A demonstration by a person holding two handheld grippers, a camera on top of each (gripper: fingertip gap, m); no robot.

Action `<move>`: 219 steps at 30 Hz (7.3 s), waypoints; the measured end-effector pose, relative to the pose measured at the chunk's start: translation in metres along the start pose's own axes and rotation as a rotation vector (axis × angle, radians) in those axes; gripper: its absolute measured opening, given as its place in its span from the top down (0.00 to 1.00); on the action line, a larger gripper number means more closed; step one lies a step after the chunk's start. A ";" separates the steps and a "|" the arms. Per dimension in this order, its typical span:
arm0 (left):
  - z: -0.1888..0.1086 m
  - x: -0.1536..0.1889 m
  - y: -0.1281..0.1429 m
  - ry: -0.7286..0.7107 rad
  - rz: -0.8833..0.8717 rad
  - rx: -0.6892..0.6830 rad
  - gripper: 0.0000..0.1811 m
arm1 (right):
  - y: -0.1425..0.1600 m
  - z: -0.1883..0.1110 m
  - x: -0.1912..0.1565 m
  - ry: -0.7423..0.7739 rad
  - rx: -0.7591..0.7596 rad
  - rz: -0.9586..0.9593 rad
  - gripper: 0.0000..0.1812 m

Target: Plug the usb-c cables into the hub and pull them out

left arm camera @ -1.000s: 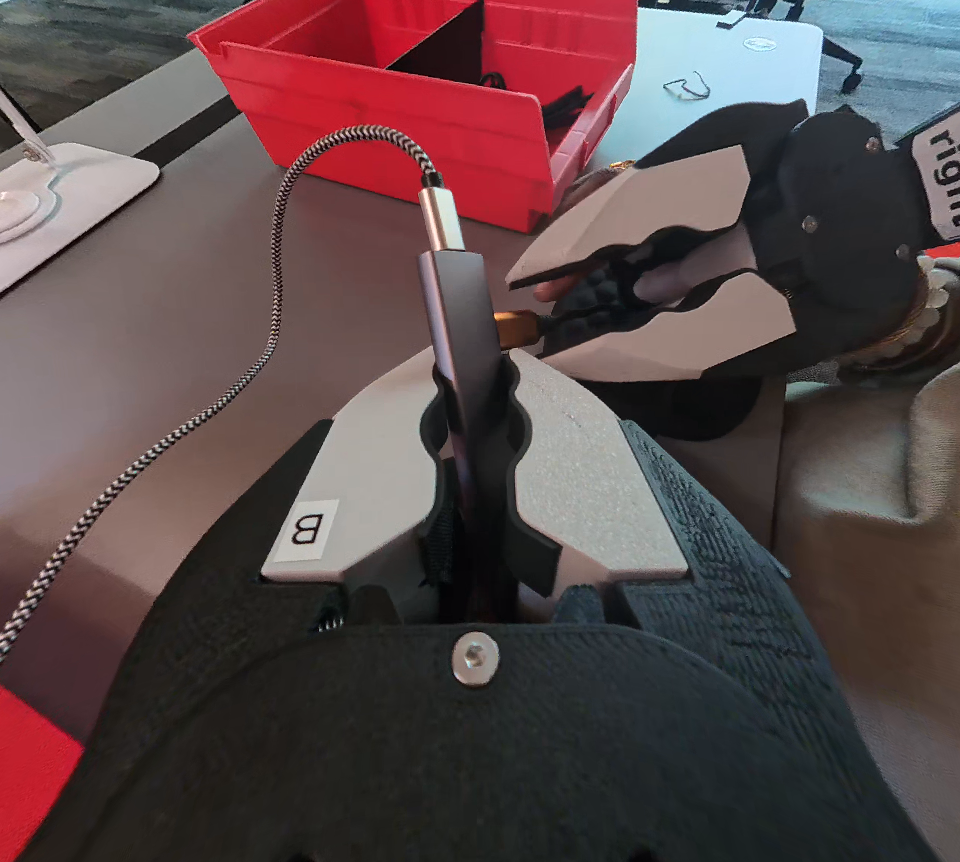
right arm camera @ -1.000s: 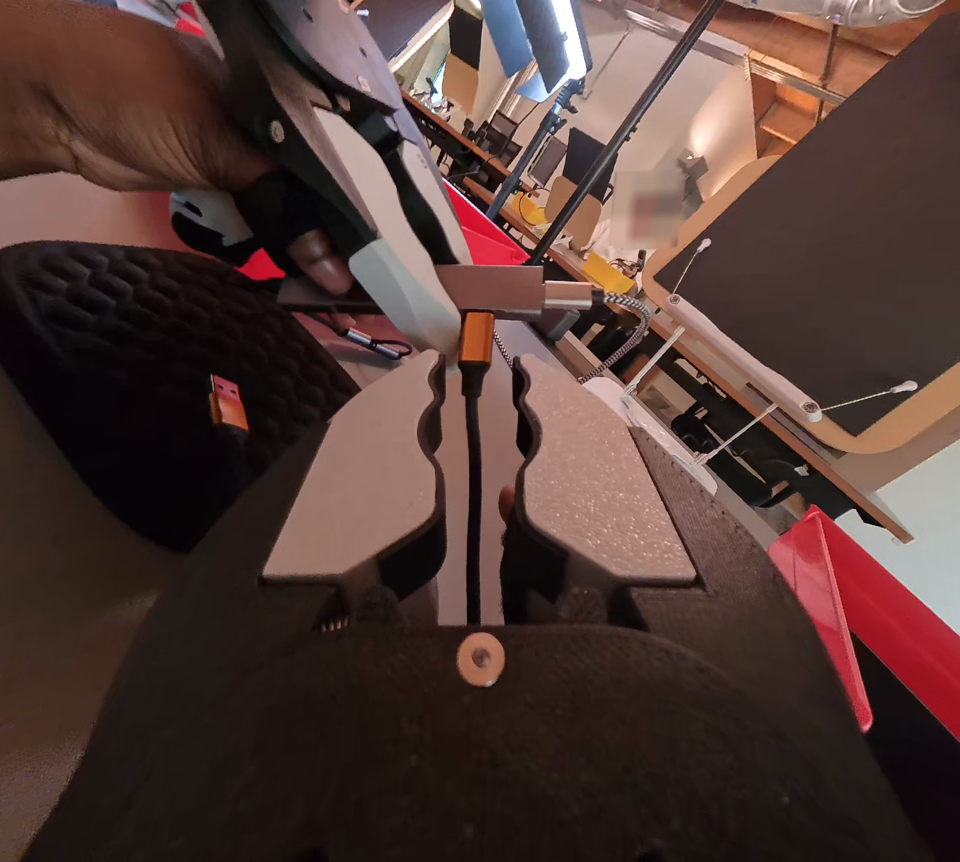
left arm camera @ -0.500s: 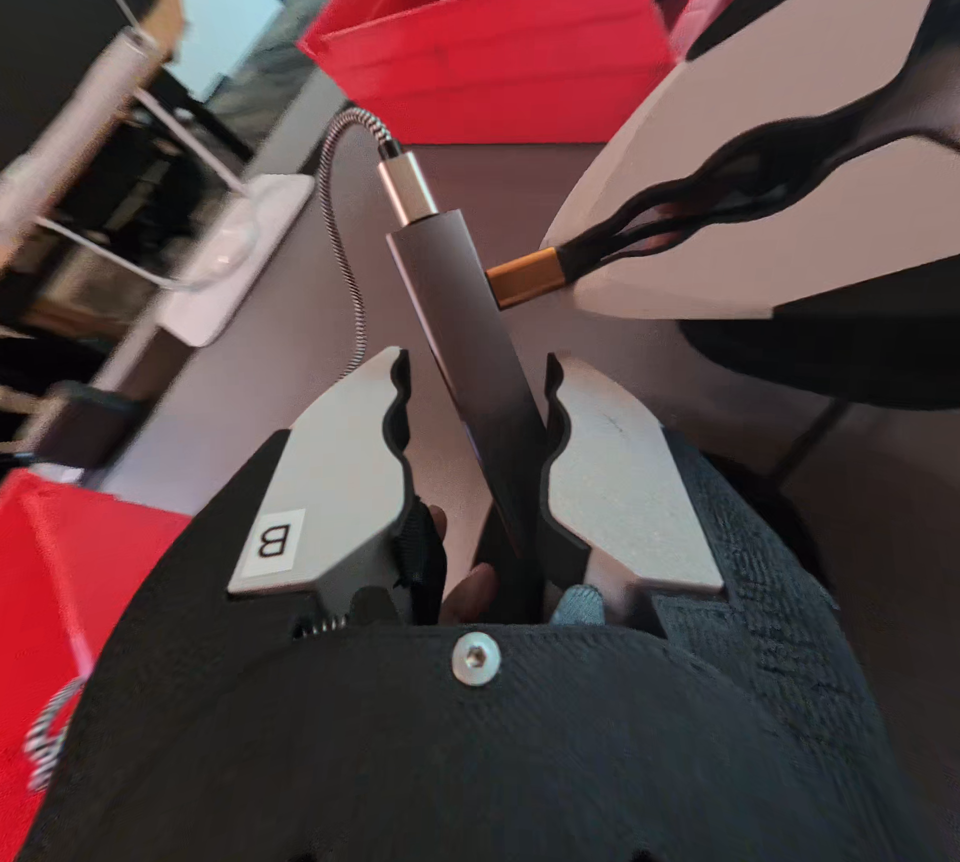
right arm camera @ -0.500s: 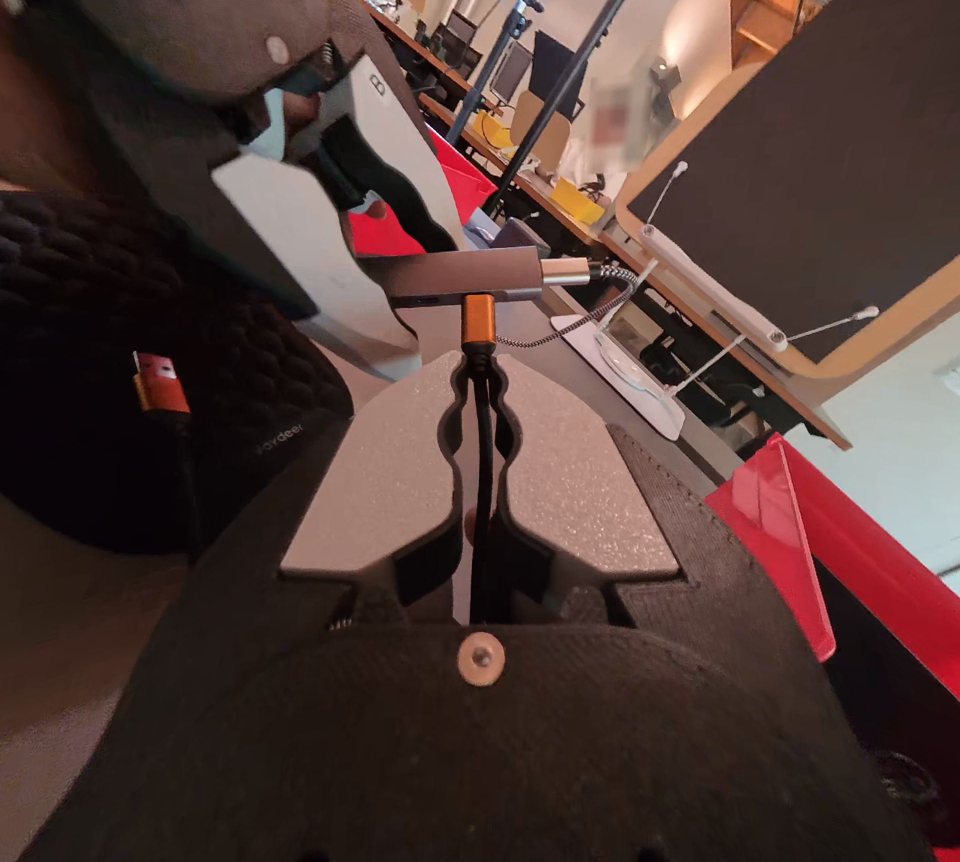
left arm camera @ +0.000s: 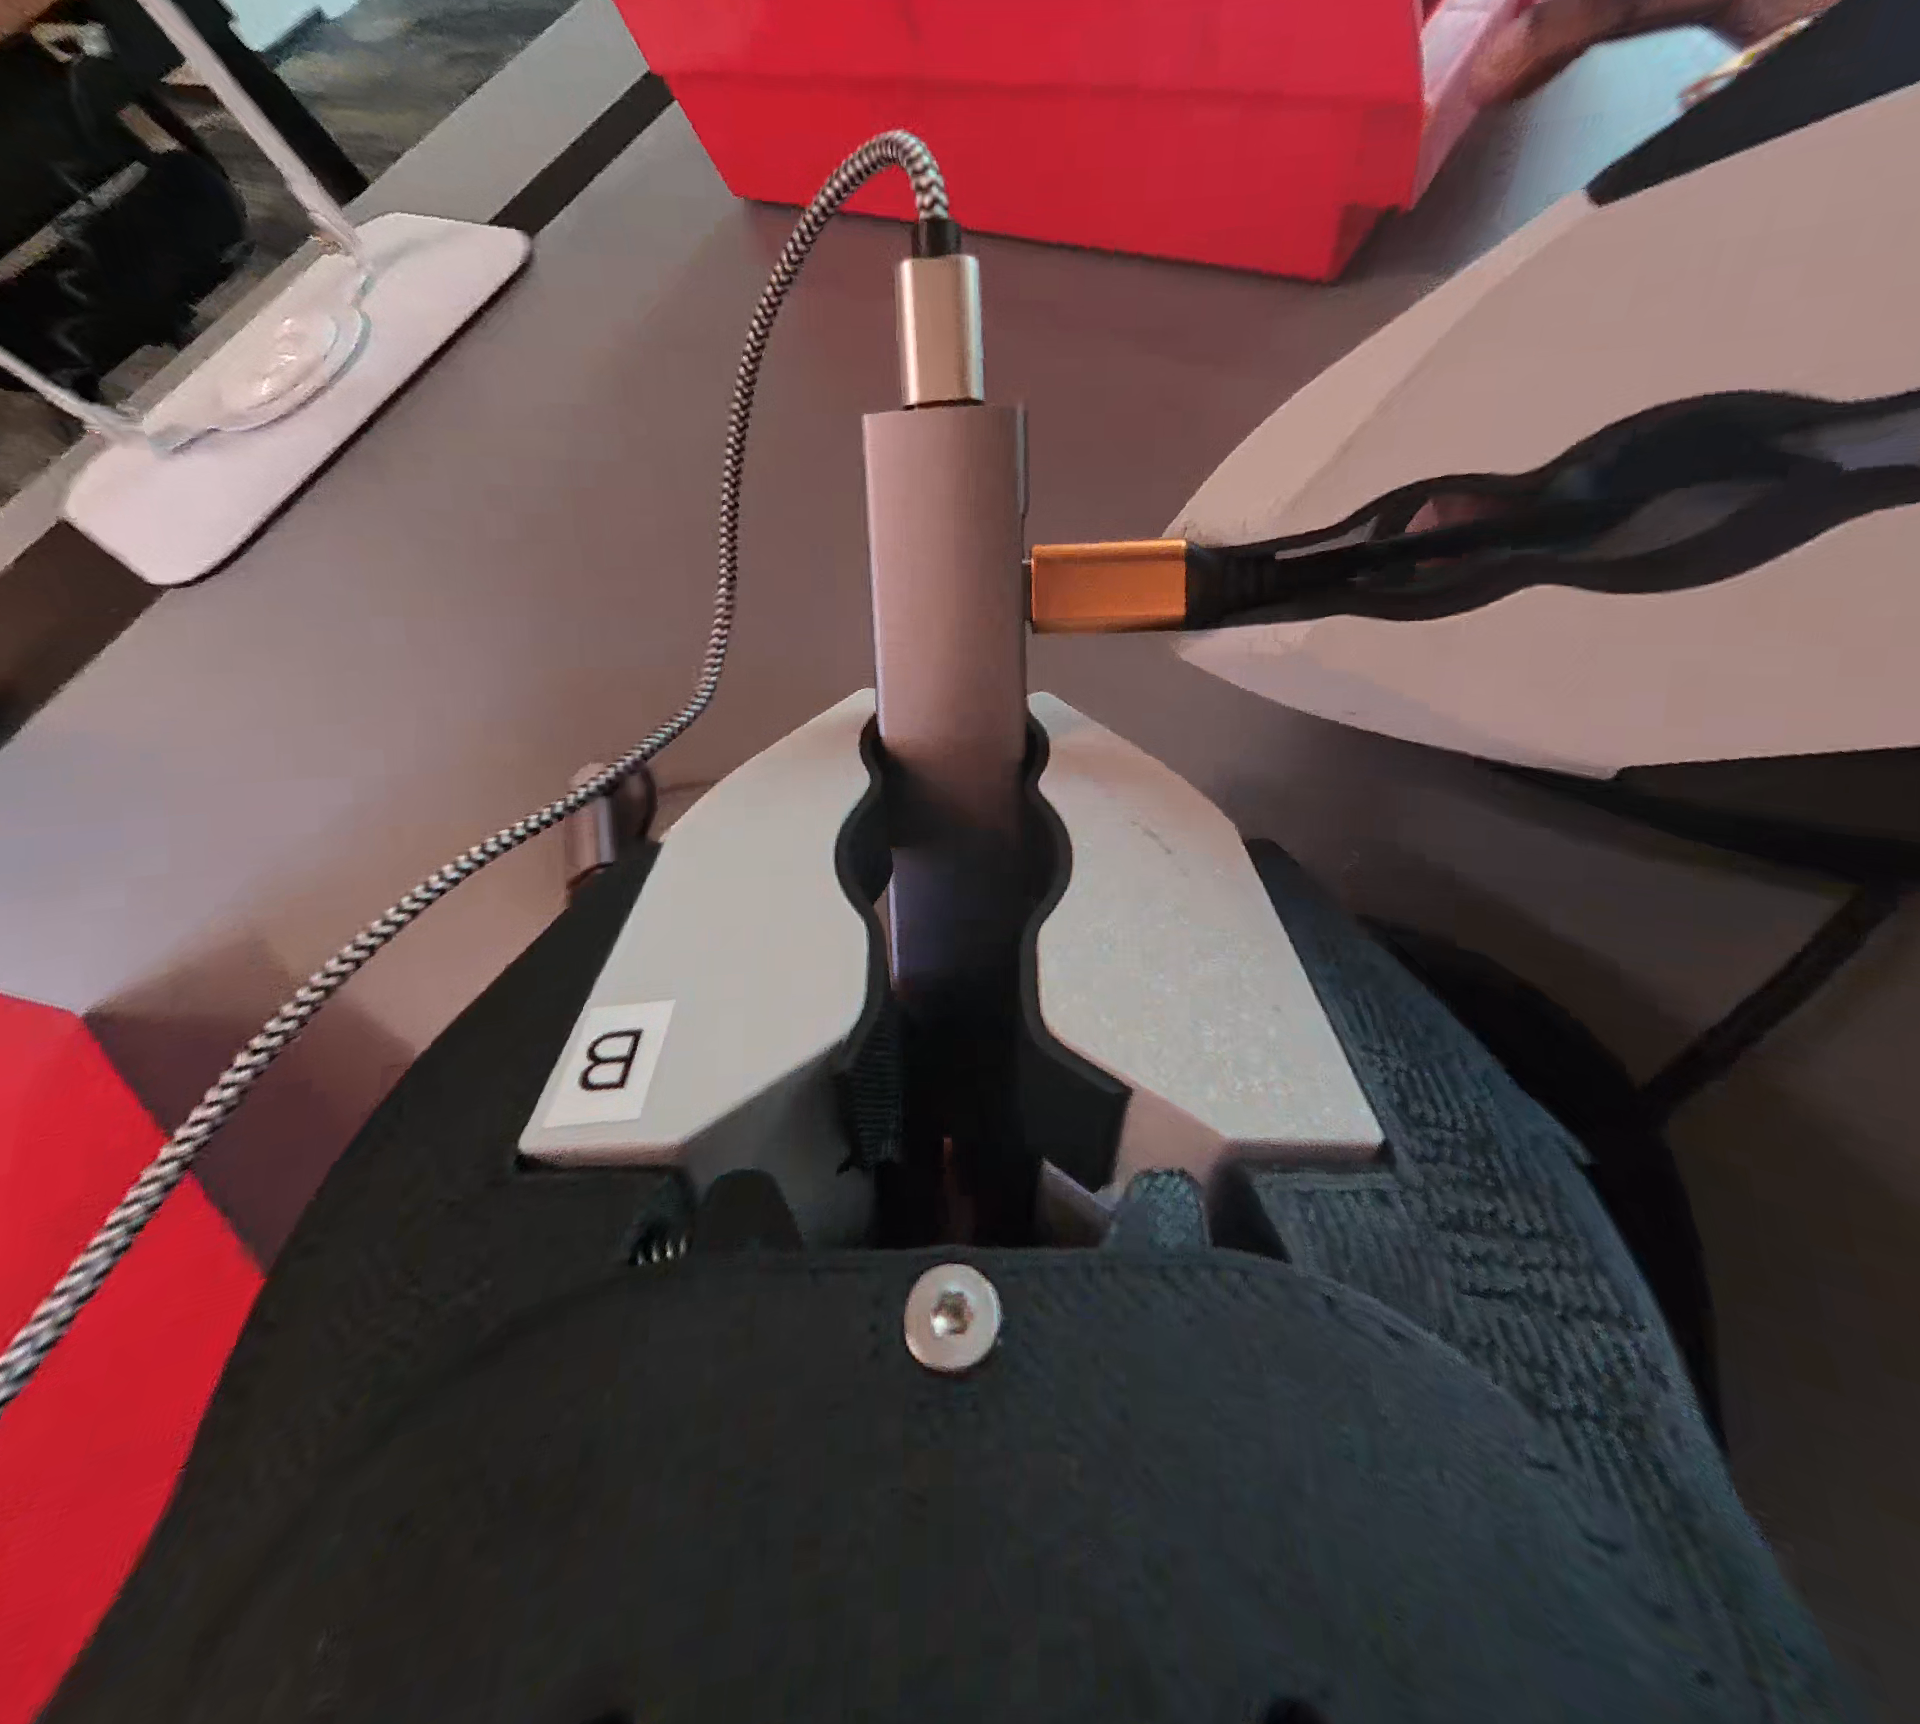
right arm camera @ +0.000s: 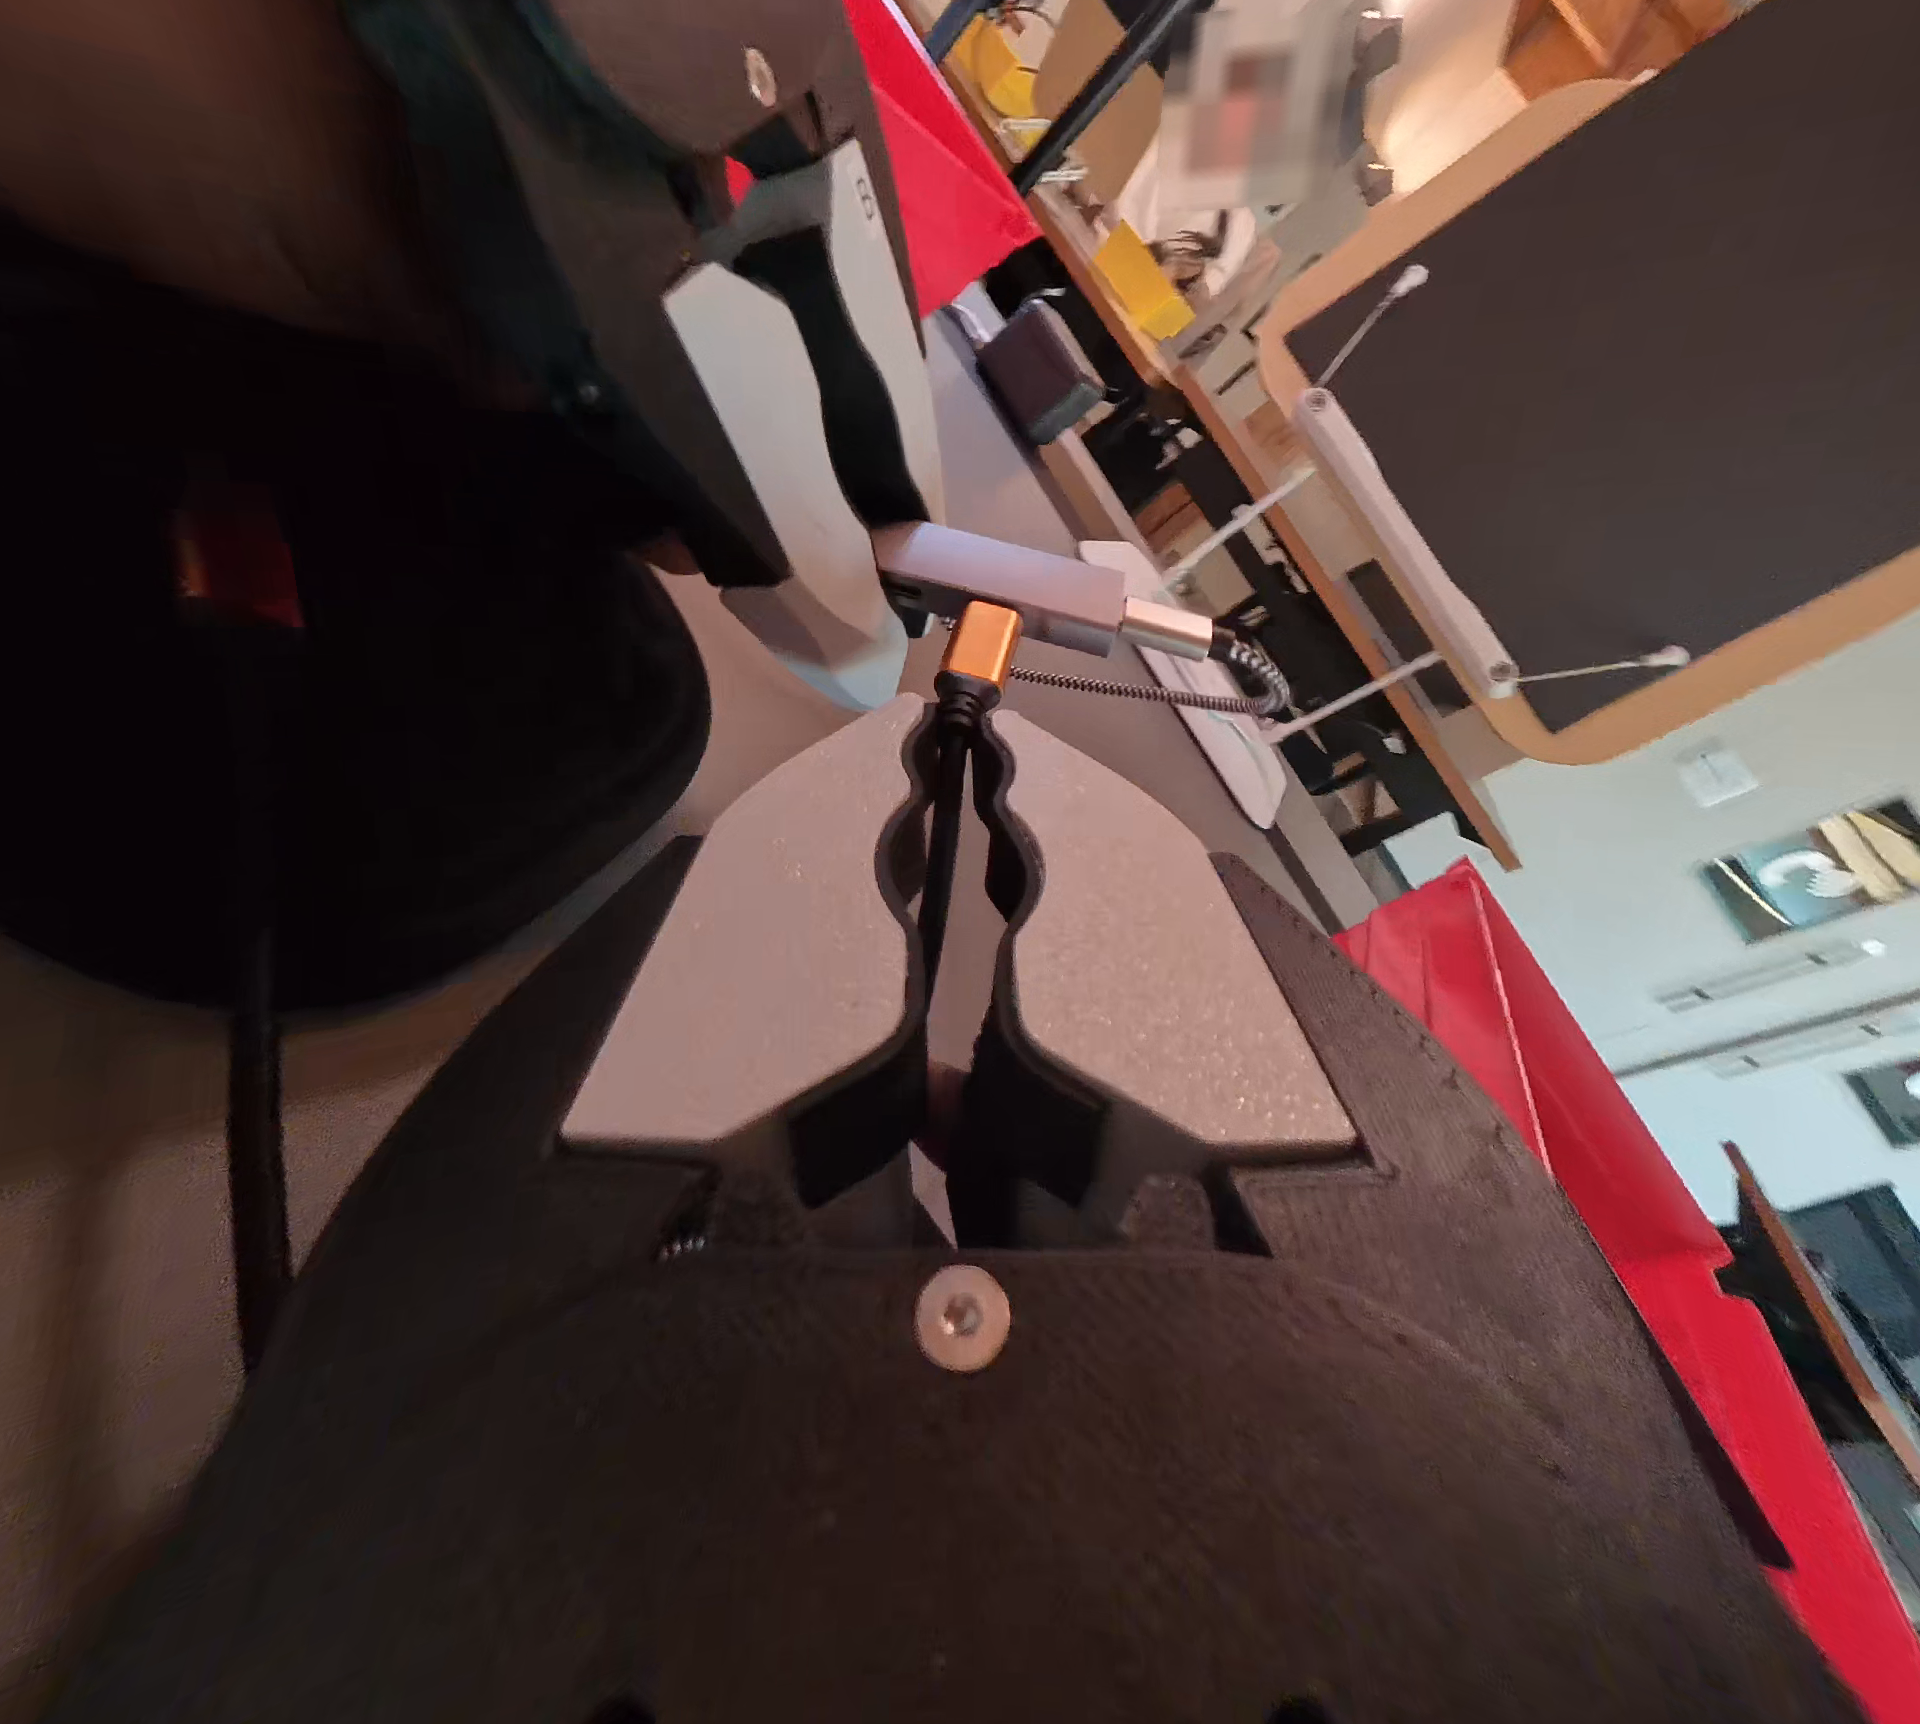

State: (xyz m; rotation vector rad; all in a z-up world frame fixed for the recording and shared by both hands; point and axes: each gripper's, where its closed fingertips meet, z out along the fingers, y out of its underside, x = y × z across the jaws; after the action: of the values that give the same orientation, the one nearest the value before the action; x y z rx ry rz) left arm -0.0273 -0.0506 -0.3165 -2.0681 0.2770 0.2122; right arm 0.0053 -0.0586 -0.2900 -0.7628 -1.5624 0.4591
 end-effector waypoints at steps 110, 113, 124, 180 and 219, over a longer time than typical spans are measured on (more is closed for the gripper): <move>0.003 0.069 0.001 0.253 0.561 0.134 0.89 | 0.026 -0.038 -0.021 -0.498 -0.070 -0.413 0.95; 0.000 0.069 -0.001 0.262 0.554 0.151 0.89 | 0.024 -0.049 -0.018 -0.515 -0.052 -0.336 0.99; -0.002 0.066 0.008 0.064 0.873 0.088 0.89 | 0.017 -0.054 -0.033 -0.604 -0.140 0.045 0.86; -0.033 0.034 0.008 0.147 0.250 0.001 0.57 | 0.005 -0.048 0.033 -0.341 0.018 0.255 0.91; -0.097 0.012 0.058 0.103 0.544 -0.367 0.77 | -0.007 -0.049 -0.050 -0.634 -0.027 0.270 0.72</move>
State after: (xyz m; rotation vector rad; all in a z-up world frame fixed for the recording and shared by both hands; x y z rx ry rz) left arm -0.0283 -0.1641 -0.3204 -2.3271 0.9235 0.5173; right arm 0.0522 -0.1060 -0.3136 -0.9051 -2.0585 0.9474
